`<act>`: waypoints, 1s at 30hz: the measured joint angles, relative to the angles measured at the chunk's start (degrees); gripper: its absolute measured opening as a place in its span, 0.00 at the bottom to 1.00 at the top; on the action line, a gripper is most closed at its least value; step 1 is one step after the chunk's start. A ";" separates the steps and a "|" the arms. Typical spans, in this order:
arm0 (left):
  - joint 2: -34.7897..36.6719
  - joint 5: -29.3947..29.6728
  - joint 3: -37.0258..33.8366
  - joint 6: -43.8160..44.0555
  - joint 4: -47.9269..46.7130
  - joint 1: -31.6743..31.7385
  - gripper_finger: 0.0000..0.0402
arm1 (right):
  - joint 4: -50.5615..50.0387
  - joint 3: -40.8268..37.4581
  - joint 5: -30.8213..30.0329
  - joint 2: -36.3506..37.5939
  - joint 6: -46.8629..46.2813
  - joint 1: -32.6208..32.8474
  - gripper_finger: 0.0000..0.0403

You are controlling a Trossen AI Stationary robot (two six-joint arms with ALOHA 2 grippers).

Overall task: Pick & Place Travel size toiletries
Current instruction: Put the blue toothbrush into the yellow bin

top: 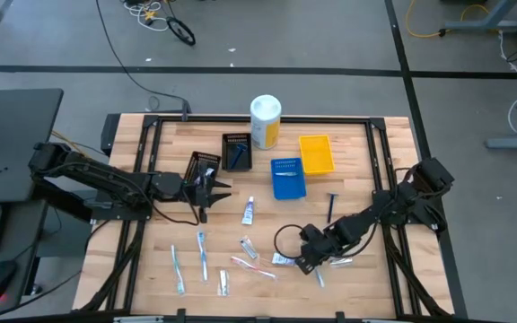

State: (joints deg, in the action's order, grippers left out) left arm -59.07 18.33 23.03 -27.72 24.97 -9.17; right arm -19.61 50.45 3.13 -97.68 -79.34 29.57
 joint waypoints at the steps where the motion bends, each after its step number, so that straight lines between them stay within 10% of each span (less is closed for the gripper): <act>1: 0.00 0.02 0.00 0.32 0.00 0.00 0.28 | -0.16 0.75 0.49 0.77 1.62 -0.48 0.09; 5: 0.00 0.00 0.00 2.16 0.03 0.00 0.28 | -1.72 3.28 -1.62 4.30 9.93 -2.42 0.09; 24: -0.02 -0.02 0.00 6.41 -0.28 -0.01 0.28 | -14.92 4.27 -52.28 20.98 44.92 -18.16 0.09; 30: -0.02 -0.04 0.00 8.91 -0.28 0.00 0.28 | -22.37 4.27 -52.62 21.17 45.87 -31.73 0.09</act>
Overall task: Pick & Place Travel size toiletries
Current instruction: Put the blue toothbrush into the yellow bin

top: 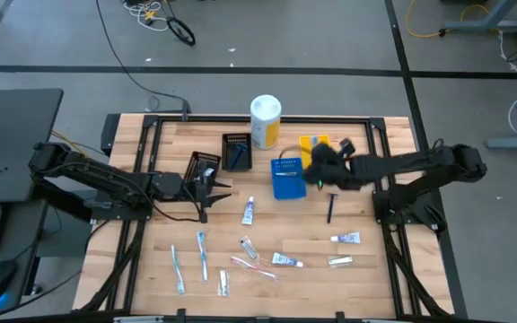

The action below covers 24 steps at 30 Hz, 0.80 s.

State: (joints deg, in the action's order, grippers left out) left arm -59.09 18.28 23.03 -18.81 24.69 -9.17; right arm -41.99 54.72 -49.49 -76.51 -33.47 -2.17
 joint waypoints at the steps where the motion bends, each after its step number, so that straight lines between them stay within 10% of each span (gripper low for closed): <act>1: 0.00 0.00 0.00 0.00 0.01 0.00 0.28 | 0.14 -0.11 0.58 -0.22 1.30 -2.28 0.09; 10: 0.00 0.02 0.00 0.53 -0.15 0.00 0.28 | 21.36 -7.75 3.42 -0.67 16.93 -13.18 0.09; 24: 0.00 0.04 0.00 0.64 -1.66 0.00 0.28 | 31.57 -20.47 9.45 -0.70 14.01 -14.47 0.09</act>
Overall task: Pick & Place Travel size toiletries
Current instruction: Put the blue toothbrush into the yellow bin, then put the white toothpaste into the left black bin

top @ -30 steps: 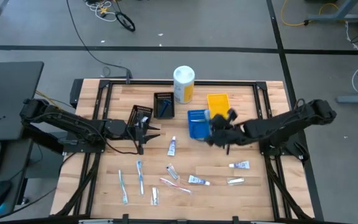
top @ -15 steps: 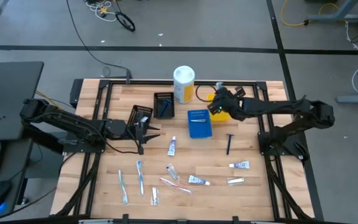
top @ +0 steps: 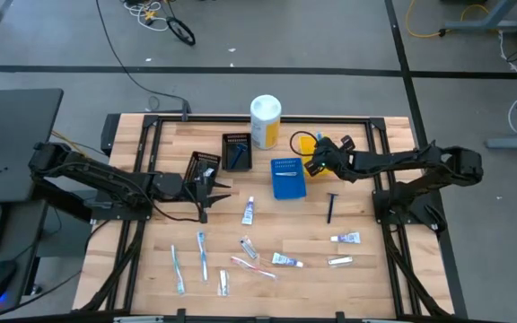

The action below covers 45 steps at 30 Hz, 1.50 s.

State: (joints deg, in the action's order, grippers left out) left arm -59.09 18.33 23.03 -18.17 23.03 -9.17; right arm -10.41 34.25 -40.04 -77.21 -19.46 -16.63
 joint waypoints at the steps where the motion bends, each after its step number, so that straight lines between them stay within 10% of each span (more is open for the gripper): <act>1: 0.00 0.00 0.00 0.00 0.02 -0.01 0.28 | 0.09 -0.05 0.52 0.00 -0.01 -0.21 0.09; 27: 0.00 0.01 0.00 0.00 0.00 0.00 0.28 | 12.79 0.23 8.90 0.00 4.51 0.18 0.18; 35: -0.01 0.01 0.00 0.00 0.02 0.00 0.28 | -4.93 10.02 6.40 0.30 -1.95 8.54 0.18; 45: -0.02 0.00 -0.02 2.63 0.02 -0.02 0.28 | -25.94 17.76 20.72 0.44 -10.67 15.41 0.18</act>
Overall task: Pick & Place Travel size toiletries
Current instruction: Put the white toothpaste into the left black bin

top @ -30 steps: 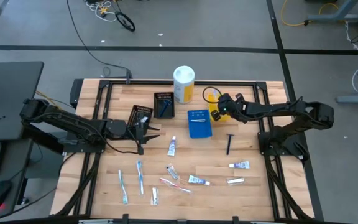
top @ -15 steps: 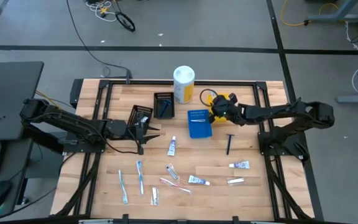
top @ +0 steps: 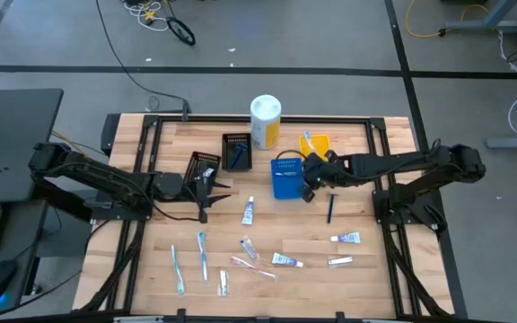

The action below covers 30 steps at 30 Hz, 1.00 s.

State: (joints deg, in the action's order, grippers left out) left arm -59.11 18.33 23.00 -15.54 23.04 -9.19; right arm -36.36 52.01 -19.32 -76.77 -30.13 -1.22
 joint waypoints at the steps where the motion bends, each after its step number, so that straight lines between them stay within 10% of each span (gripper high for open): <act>1: 0.00 0.00 0.00 0.24 0.00 0.02 0.28 | -1.69 0.00 0.02 0.00 -1.49 0.59 0.18; 15: 0.00 0.02 0.00 5.61 -0.02 0.01 0.28 | -2.74 0.00 0.49 0.00 -12.80 6.46 0.18; 24: -2.23 -11.97 0.00 17.78 0.73 -0.05 0.29 | 12.04 0.00 -0.32 0.00 0.79 6.38 0.18; 30: -11.89 -5.00 0.46 29.27 1.01 0.02 0.34 | 20.03 0.00 -0.58 0.00 12.95 5.76 0.18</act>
State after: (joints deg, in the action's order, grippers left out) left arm -71.01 13.32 23.46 13.73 24.05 -9.17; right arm -16.32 52.01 -19.90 -76.77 -17.18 4.54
